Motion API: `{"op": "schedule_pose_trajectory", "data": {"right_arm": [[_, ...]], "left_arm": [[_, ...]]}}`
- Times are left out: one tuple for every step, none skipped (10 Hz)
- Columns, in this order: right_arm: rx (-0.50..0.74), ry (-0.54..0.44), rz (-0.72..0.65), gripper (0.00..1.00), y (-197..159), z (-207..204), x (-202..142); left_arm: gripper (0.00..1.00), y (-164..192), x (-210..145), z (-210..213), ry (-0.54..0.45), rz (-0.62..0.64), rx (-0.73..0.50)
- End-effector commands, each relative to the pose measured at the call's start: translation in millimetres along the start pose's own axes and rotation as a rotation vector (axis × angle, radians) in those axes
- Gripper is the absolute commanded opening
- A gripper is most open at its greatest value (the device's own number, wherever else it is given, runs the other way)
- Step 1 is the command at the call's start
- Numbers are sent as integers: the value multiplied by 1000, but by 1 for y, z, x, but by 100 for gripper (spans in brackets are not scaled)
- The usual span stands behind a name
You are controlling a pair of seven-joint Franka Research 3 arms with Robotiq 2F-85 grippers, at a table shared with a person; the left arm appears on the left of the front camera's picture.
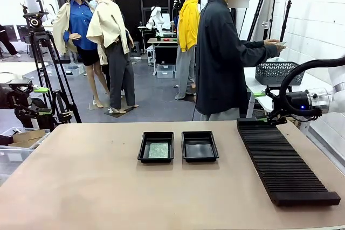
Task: Inspect and transfer BCBs to ESD trays.
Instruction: Pick up the ESD tray and place it on the left side of the table.
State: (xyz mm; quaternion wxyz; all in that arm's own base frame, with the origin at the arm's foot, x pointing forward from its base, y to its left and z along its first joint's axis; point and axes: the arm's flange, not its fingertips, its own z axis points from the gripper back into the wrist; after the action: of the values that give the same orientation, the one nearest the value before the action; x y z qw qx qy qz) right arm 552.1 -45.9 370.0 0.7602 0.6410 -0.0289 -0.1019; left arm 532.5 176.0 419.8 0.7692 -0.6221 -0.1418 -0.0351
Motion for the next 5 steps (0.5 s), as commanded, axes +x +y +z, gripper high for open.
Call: {"op": "schedule_pose_trajectory", "data": {"right_arm": [[24,41,0,100,-6,5,7],[19,44,19,100,-3,5,5],[13,13,-7,100,-4,2,2],[13,13,-7,100,-4,2,2],[13,13,-7,100,-4,2,2]], "left_arm": [[100,-3,1,0,-1,10,-1],[100,-3,1,0,-1,10,-1],[100,-3,1,0,-1,10,-1],[100,-3,1,0,-1,10,-1],[100,-3,1,0,-1,10,-1]]}}
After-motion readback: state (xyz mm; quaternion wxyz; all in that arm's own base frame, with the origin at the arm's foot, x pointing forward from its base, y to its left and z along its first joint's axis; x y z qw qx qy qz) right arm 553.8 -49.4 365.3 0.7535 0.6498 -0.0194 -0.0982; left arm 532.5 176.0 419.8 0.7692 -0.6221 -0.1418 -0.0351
